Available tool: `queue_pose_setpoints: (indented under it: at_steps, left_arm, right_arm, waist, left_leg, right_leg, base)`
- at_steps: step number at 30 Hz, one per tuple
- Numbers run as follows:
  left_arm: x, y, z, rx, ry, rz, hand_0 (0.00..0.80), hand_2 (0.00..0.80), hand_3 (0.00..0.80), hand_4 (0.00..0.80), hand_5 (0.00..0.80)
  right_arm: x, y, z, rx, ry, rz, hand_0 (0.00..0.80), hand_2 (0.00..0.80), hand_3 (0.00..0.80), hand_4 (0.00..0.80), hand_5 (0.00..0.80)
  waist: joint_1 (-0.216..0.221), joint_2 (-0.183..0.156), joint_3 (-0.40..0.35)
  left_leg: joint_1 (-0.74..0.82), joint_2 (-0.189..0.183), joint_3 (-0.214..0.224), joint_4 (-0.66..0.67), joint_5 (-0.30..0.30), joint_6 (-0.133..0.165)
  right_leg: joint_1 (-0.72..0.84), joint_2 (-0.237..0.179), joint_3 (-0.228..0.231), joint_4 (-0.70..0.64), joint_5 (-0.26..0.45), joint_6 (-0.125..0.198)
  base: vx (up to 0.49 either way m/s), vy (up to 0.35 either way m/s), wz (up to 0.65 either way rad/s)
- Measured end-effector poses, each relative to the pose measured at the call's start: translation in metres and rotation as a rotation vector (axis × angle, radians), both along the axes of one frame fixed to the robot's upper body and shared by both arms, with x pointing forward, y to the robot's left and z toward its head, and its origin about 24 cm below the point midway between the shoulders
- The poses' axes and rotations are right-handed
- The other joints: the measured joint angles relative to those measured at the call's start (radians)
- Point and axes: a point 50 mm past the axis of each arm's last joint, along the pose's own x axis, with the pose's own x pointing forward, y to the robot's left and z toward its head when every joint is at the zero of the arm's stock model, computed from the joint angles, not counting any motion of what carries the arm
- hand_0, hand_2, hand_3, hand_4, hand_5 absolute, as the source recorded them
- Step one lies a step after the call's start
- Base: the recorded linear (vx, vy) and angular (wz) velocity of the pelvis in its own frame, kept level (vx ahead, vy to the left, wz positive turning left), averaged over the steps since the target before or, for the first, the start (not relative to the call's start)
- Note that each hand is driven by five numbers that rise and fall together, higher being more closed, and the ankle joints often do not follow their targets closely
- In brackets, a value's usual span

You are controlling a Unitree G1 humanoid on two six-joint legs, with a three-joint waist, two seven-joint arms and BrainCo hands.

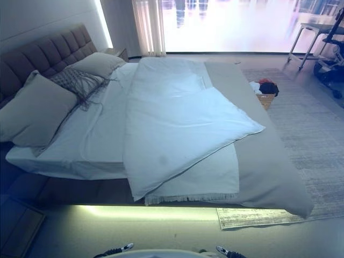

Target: Make the bed neatly

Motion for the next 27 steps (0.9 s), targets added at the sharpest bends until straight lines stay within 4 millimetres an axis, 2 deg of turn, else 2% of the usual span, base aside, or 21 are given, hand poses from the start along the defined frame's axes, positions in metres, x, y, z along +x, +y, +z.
queue_pose_setpoints:
  at_steps: [15, 18, 20, 21, 24, 25, 26, 27]
  left_arm:
    - [0.0, 0.0, 0.0, 0.008, 0.004, -0.004, 0.0, 0.0, 0.0, 0.0, 0.0]
    - [0.001, 0.003, 0.001, 0.03, 0.004, 0.012, 0.0, 0.0, 0.0, 0.0, 0.0]
    - [0.012, 0.014, 0.004, 0.053, -0.043, 0.057, 0.0, 0.0, 0.0, 0.0, 0.0]
    - [0.016, 0.016, 0.005, 0.052, -0.062, 0.098, 0.0, 0.0, 0.0, 0.0, 0.0]
    - [0.006, 0.006, 0.002, 0.014, -0.042, 0.189, 0.0, 0.0, 0.0, 0.0, 0.0]
    - [0.004, 0.004, 0.001, 0.009, -0.036, 0.209, 0.0, 0.0, 0.0, 0.0, 0.0]
    - [0.002, -0.007, -0.002, -0.013, -0.019, 0.221, 0.0, 0.0, 0.0, 0.0, 0.0]
    - [0.008, -0.003, 0.0, -0.005, -0.047, 0.219, 0.0, 0.0, 0.0, 0.0, 0.0]
  right_arm:
    - [-0.003, 0.0, 0.0, -0.029, 0.039, 0.009, 0.0, 0.0, 0.0, 0.0, 0.0]
    - [0.005, 0.002, 0.0, -0.028, 0.039, 0.053, 0.0, 0.0, 0.0, 0.0, 0.0]
    - [0.016, 0.008, 0.0, -0.02, 0.027, 0.073, 0.0, 0.0, 0.0, 0.0, 0.0]
    - [0.019, 0.007, 0.001, -0.024, 0.028, 0.076, 0.0, 0.0, 0.0, 0.0, 0.0]
    - [0.018, -0.002, 0.002, -0.062, 0.041, 0.074, 0.0, 0.0, 0.0, 0.0, 0.0]
    - [0.018, -0.004, 0.003, -0.07, 0.04, 0.075, 0.0, 0.0, 0.0, 0.0, 0.0]
    - [0.022, -0.019, 0.007, -0.106, 0.034, 0.057, 0.0, 0.0, 0.0, 0.0, 0.0]
    - [0.021, -0.023, 0.008, -0.117, 0.042, 0.047, 0.0, 0.0, 0.0, 0.0, 0.0]
  waist:
    - [0.0, -0.001, 0.004]
    - [0.002, -0.006, 0.037]
    - [0.015, -0.048, 0.086]
    - [0.025, -0.062, 0.108]
    - [0.023, -0.026, 0.129]
    - [0.021, -0.015, 0.123]
    - [0.05, 0.077, 0.119]
    - [0.054, 0.064, 0.135]
  left_leg:
    - [-0.012, 0.005, -0.001, 0.011, -0.002, -0.003]
    - [-0.075, 0.015, -0.013, 0.158, -0.045, -0.028]
    - [-0.185, -0.006, -0.054, 0.381, -0.054, -0.045]
    - [-0.242, -0.006, -0.06, 0.47, -0.062, -0.063]
    - [-0.252, 0.067, -0.043, 0.327, -0.056, -0.063]
    - [-0.254, 0.079, -0.039, 0.268, -0.06, -0.056]
    - [-0.272, 0.179, -0.044, 0.193, -0.046, -0.096]
    - [-0.281, 0.188, -0.036, 0.192, 0.019, -0.119]
  right_leg:
    - [-0.01, 0.005, -0.003, 0.005, -0.007, -0.001]
    - [-0.03, 0.007, -0.017, 0.037, -0.027, -0.012]
    - [-0.035, -0.021, 0.001, 0.049, -0.036, -0.024]
    - [-0.033, -0.036, 0.01, 0.053, -0.032, -0.031]
    - [-0.047, -0.034, -0.013, 0.052, -0.033, -0.028]
    - [-0.055, -0.027, 0.0, 0.023, -0.057, 0.006]
    - [-0.093, 0.061, 0.006, 0.169, -0.096, -0.022]
    - [-0.132, 0.066, 0.008, 0.427, -0.211, -0.048]
  base:
    - [-0.001, -0.036, 0.0]
    - [0.0, 0.005, 0.05]
    - [0.129, 0.19, -0.08]
    - [0.204, 0.282, -0.38]
    - [0.312, 0.325, -0.32]
    - [0.309, 0.269, -0.46]
    - [0.274, 0.28, -0.31]
    - [0.255, 0.306, -0.12]
